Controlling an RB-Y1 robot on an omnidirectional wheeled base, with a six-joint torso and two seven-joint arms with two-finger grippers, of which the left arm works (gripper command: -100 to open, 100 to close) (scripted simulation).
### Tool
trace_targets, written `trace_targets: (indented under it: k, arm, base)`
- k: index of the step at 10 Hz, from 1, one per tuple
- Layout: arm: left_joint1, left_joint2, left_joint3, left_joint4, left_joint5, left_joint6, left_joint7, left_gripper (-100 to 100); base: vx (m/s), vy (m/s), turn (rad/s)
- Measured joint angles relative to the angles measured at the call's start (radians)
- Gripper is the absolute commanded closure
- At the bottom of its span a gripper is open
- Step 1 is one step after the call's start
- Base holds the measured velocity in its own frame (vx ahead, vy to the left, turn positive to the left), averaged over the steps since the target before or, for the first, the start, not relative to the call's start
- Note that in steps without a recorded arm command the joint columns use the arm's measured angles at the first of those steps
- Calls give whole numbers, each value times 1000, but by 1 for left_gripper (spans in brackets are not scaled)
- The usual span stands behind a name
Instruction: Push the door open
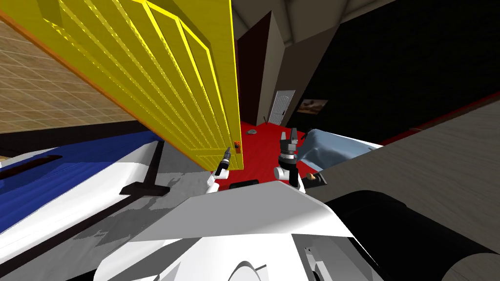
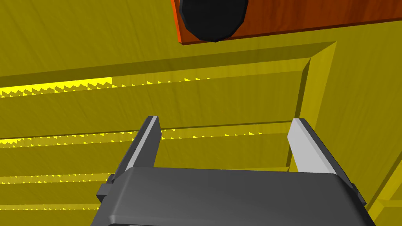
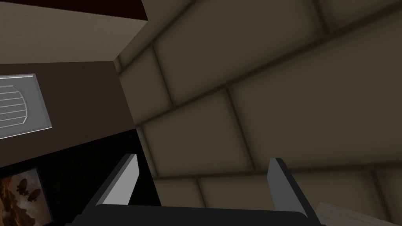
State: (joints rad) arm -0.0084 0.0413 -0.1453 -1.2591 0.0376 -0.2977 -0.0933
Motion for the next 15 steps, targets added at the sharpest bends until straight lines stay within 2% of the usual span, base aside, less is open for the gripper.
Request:
trace_targets:
  k: [2, 4, 5, 6, 8, 10, 11, 12, 13, 15]
  arm:
    - [30, 10, -49, -36, 14, 7, -9, -100]
    - [57, 1, -98, -71, 23, 21, -27, -100]
    - [66, -6, -122, -72, 28, 16, -37, -100]
    - [67, -1, -144, -67, 38, 8, -39, -100]
    - [80, -22, -186, -79, 46, 11, -58, -100]
    - [111, -26, -231, -113, 57, 18, -68, -100]
    - [119, -36, -250, -117, 61, 16, -75, -100]
    - [121, -45, -273, -103, 68, 3, -80, -100]
    - [132, -55, -291, -111, 71, -2, -87, -100]
    - [133, -62, -305, -118, 77, 4, -91, -100]
  base:
    - [-19, -7, 202]
    - [-27, -5, 203]
    - [-31, -4, 220]
    - [-31, -1, 201]
    - [-29, -4, 163]
    - [-24, -5, 154]
    - [-30, -4, 204]
    - [-30, -8, 140]
    - [-24, -7, 100]
    - [49, -30, -7]
